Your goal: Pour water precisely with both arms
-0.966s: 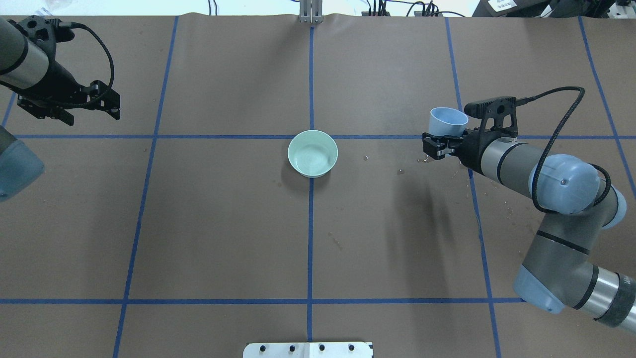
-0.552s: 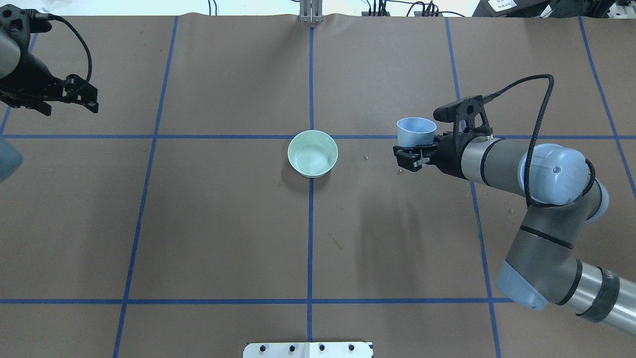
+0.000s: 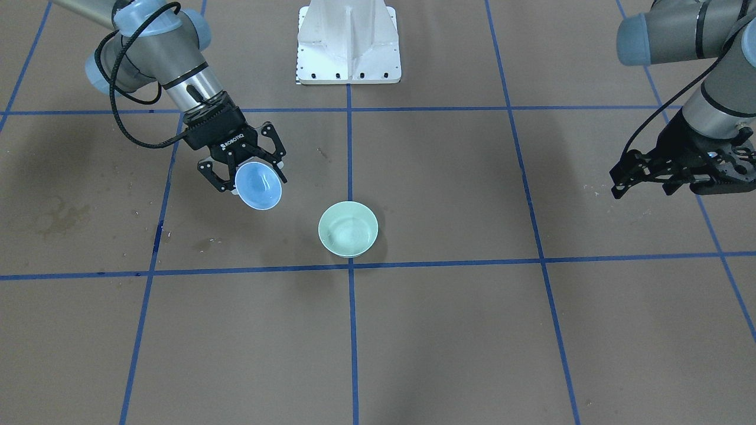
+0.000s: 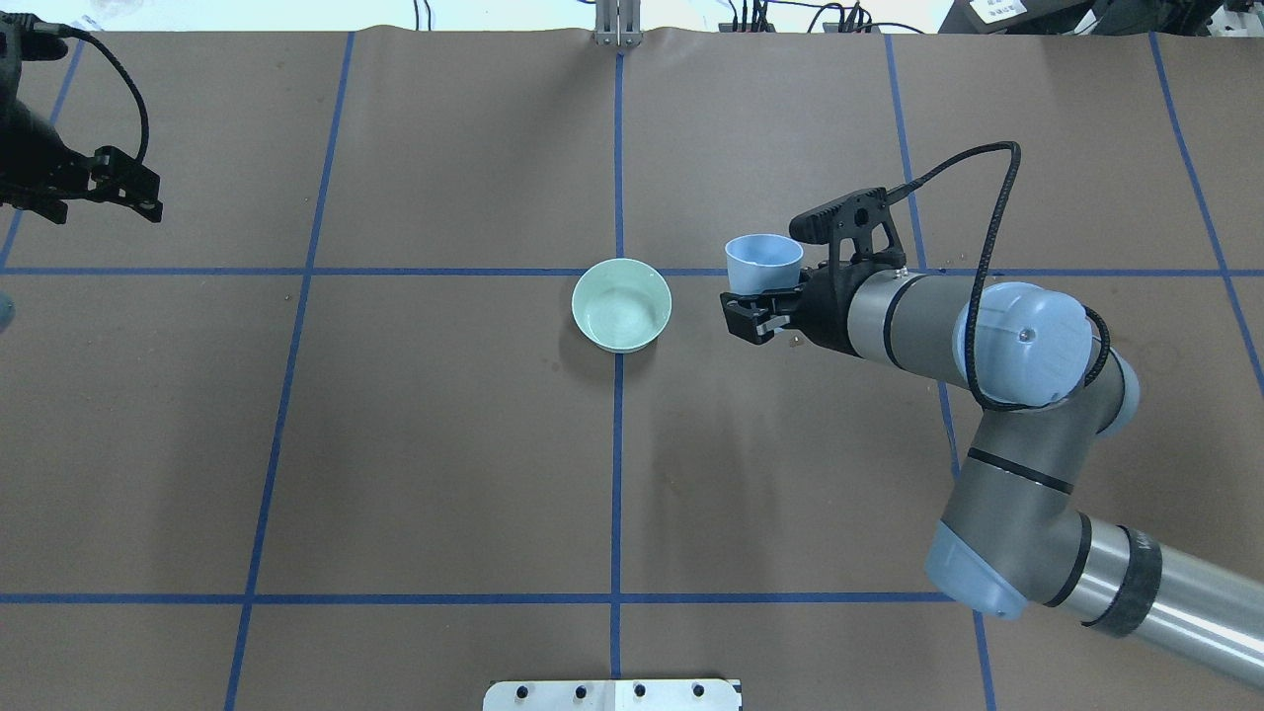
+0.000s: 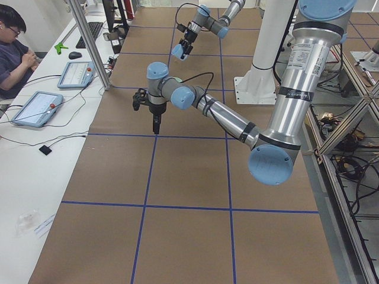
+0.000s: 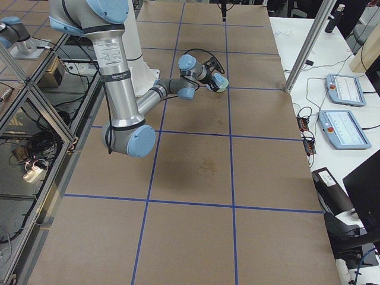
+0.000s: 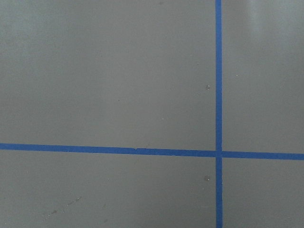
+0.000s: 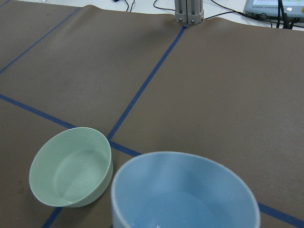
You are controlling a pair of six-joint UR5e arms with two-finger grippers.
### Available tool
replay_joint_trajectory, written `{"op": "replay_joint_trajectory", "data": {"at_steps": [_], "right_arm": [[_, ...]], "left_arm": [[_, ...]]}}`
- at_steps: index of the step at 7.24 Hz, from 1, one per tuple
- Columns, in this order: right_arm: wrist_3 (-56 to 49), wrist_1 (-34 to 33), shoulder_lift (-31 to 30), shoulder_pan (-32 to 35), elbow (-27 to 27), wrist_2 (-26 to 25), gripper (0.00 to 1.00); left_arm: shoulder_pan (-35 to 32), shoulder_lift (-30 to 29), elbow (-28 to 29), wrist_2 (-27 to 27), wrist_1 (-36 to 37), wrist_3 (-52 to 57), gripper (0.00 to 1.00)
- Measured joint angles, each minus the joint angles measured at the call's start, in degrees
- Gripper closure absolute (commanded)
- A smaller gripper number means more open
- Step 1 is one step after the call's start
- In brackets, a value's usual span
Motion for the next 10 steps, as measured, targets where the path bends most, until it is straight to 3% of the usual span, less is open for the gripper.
{"op": "replay_joint_trajectory", "data": {"at_steps": [2,4,6,8,10], "right_arm": [[0.3,-3.1,5.1,-3.4,-1.5,-5.3,1.00],[-0.2,-3.9,8.0,-5.1,-4.0,-7.2,1.00],[-1.7,-5.4,9.1,-5.3,-5.1,-6.1,1.00],[-2.9,-11.6,12.3,-5.2,-5.4,-4.4,1.00],[-4.0,-17.1,15.2,-3.1,-6.9,0.5,1.00]], "left_arm": [[0.0,0.4,0.5,0.0,0.0,0.1,0.00],[-0.3,1.0,0.6,0.0,0.0,0.2,0.00],[-0.4,1.5,0.6,0.0,0.0,0.4,0.00],[-0.5,1.7,0.6,0.1,-0.1,0.4,0.00],[-0.8,1.7,0.7,0.1,-0.1,0.7,0.00]]}}
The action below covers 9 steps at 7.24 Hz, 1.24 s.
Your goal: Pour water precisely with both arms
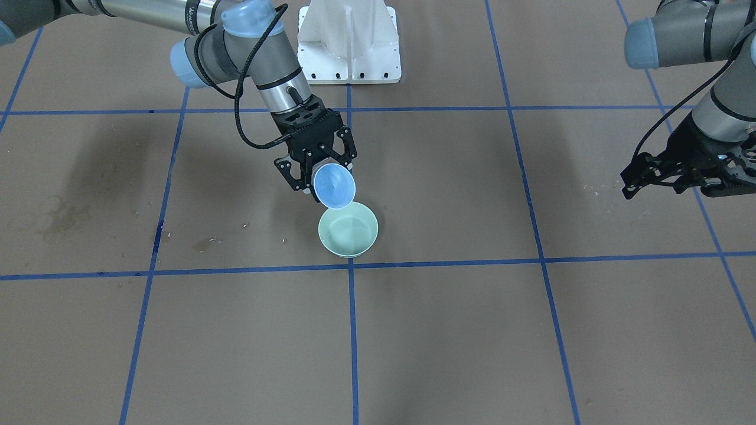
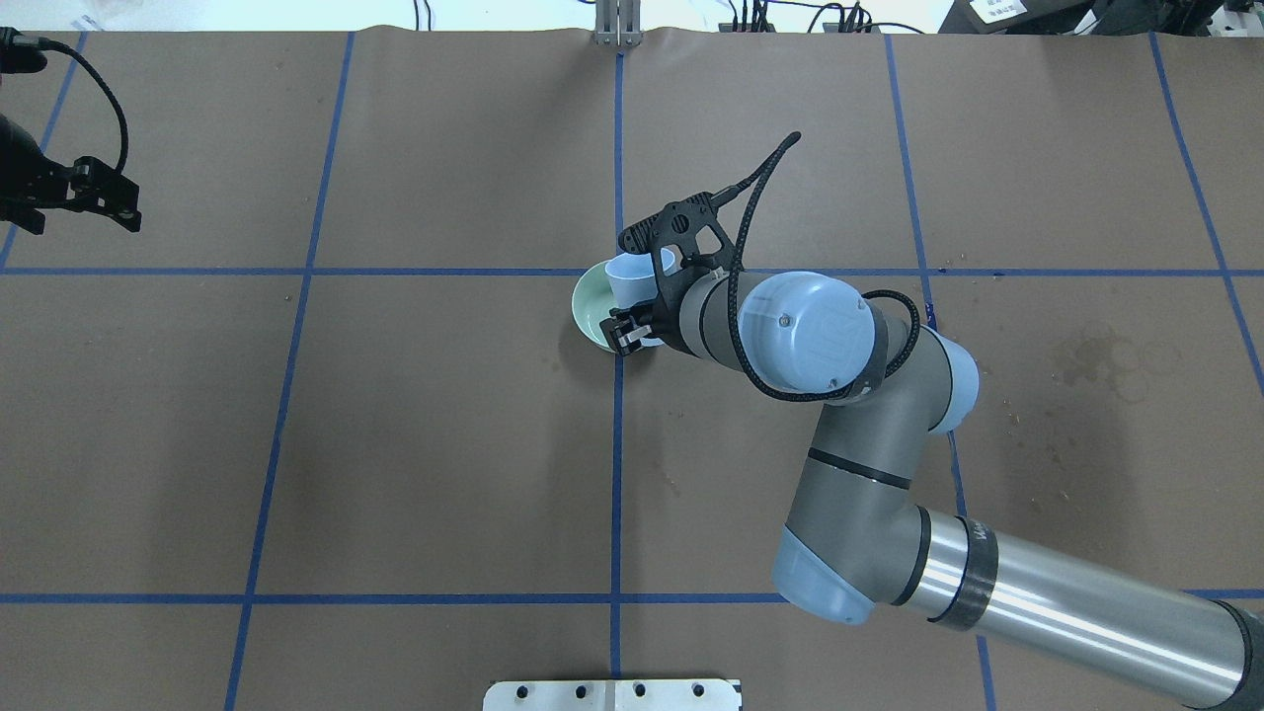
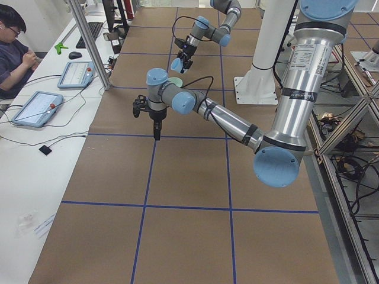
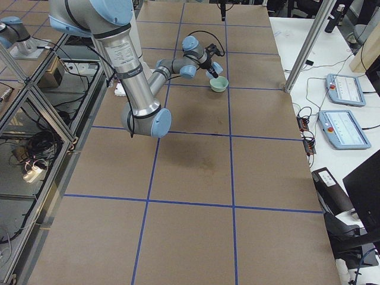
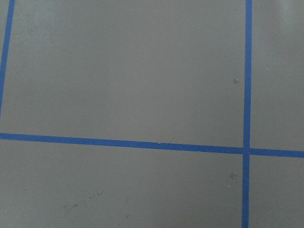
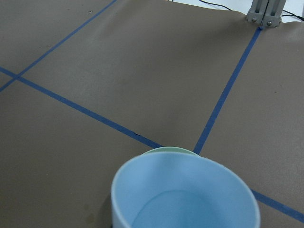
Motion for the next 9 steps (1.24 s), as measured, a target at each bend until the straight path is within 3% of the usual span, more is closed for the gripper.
{"op": "replay_joint_trajectory", "data": {"at_steps": [9], "right_arm": [[-0.5,-23.6,8.3,3.0,-2.5,16.0,1.00]], "left_arm": [[-0.4,0.8,-0.1,0.0,-0.1,0.5,0.00]]}}
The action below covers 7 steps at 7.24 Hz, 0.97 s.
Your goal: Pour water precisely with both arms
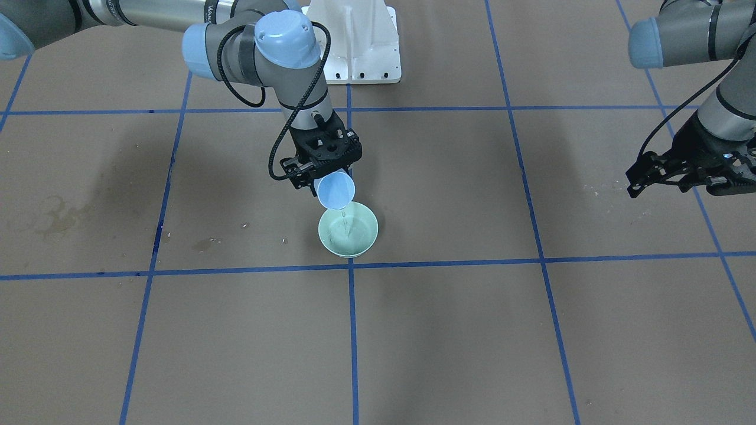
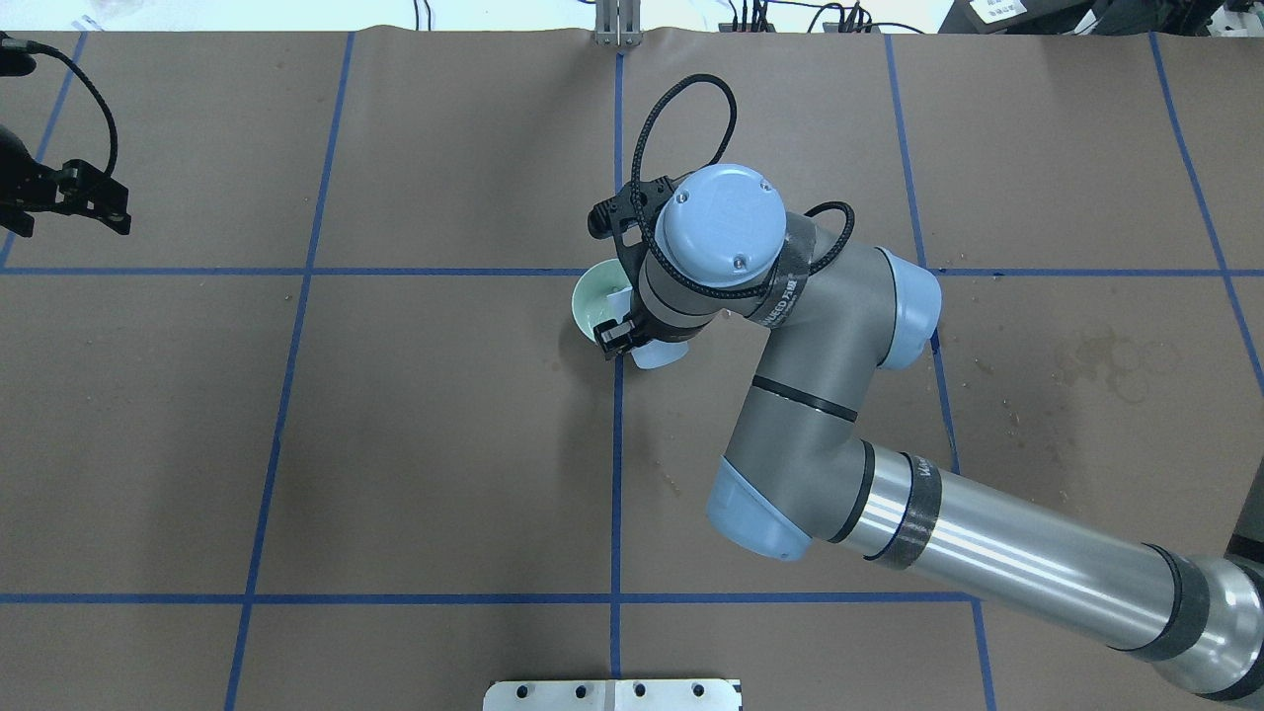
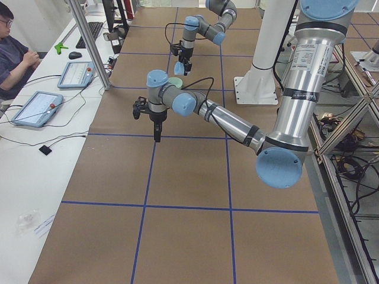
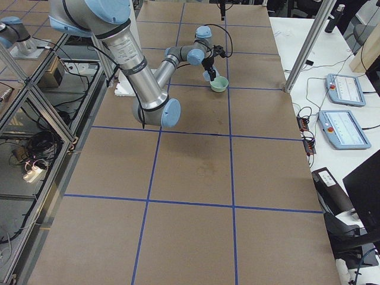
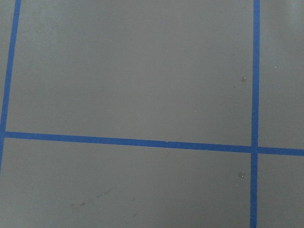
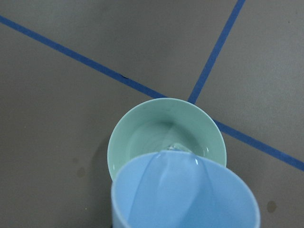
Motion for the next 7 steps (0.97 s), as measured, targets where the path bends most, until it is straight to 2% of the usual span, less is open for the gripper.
{"op": "replay_joint_trajectory", "data": {"at_steps": [5,7], "right_arm": [[-1.3,-7.4,1.3,0.8,0.0,6.5,1.00],[-1.6,-9.5,1.7,0.9,0.0,7.7,1.00]], "left_arm": [[-0.1,0.0,-0.1,0.0,0.0,0.0,0.00],[-0.1,0.0,-0.1,0.0,0.0,0.0,0.00]]}}
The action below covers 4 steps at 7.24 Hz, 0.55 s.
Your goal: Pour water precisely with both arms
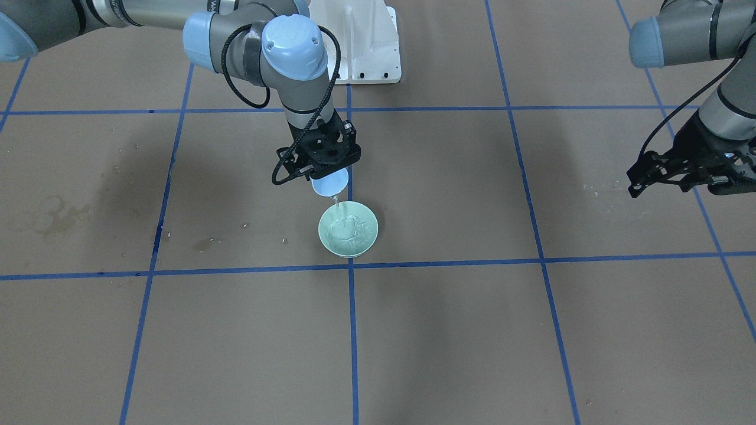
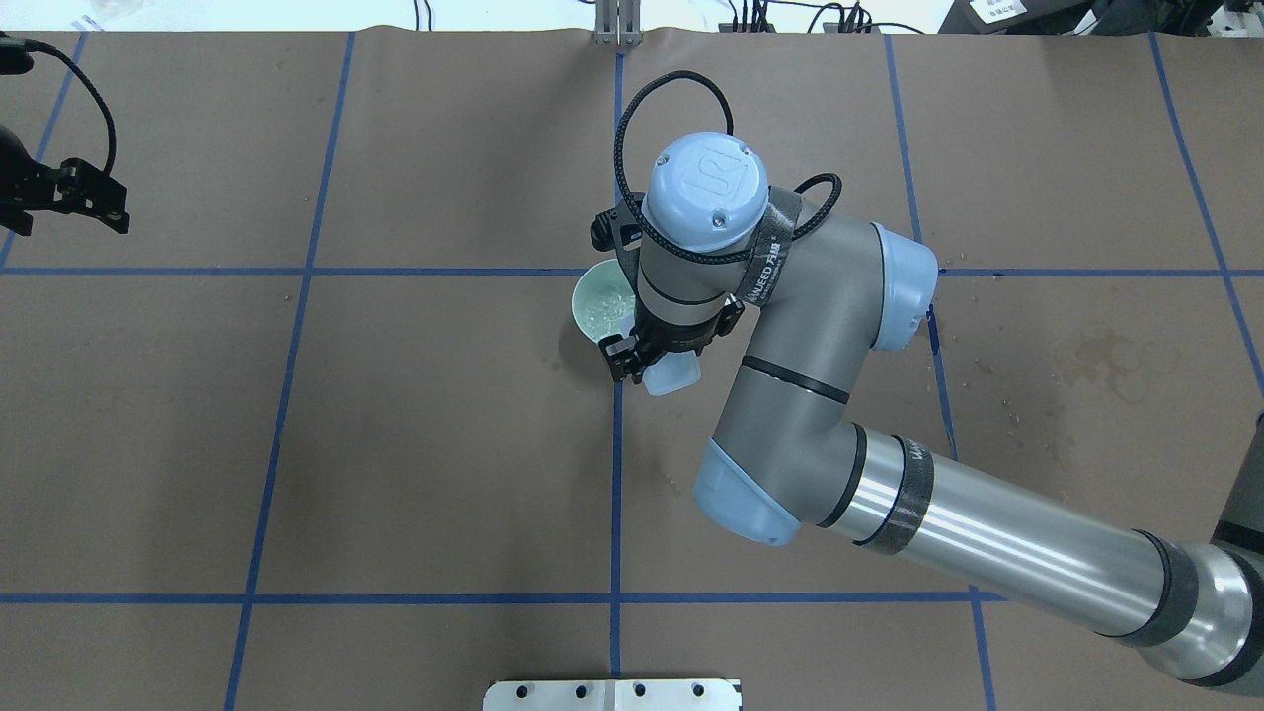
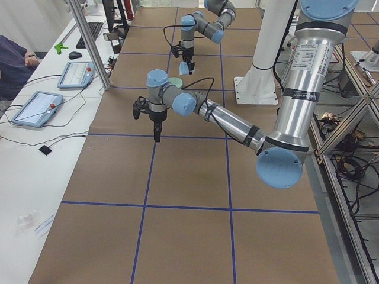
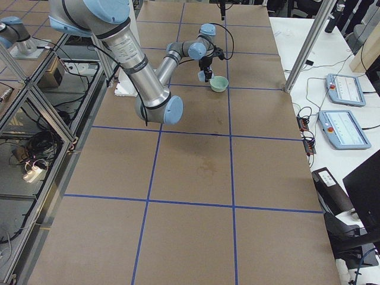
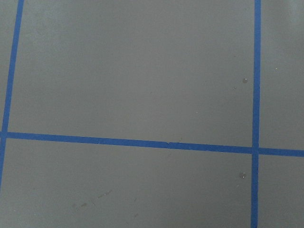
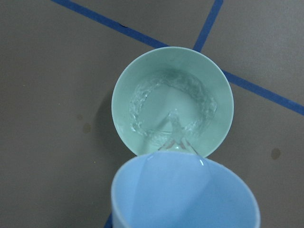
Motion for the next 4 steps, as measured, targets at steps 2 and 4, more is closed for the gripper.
{"op": "replay_joint_trajectory", "data": {"at_steps": [2,4], "right_arm": [[-1.2,-3.3,1.6,0.4,0.0,0.7,1.00],[-1.5,-3.9,2.3,0.7,0.1,0.6,1.00]], "left_arm": [[0.0,0.0,0.0,0.0,0.0,0.0,0.00],[0.0,0.1,0.0,0.0,0.0,-0.1,0.00]]}}
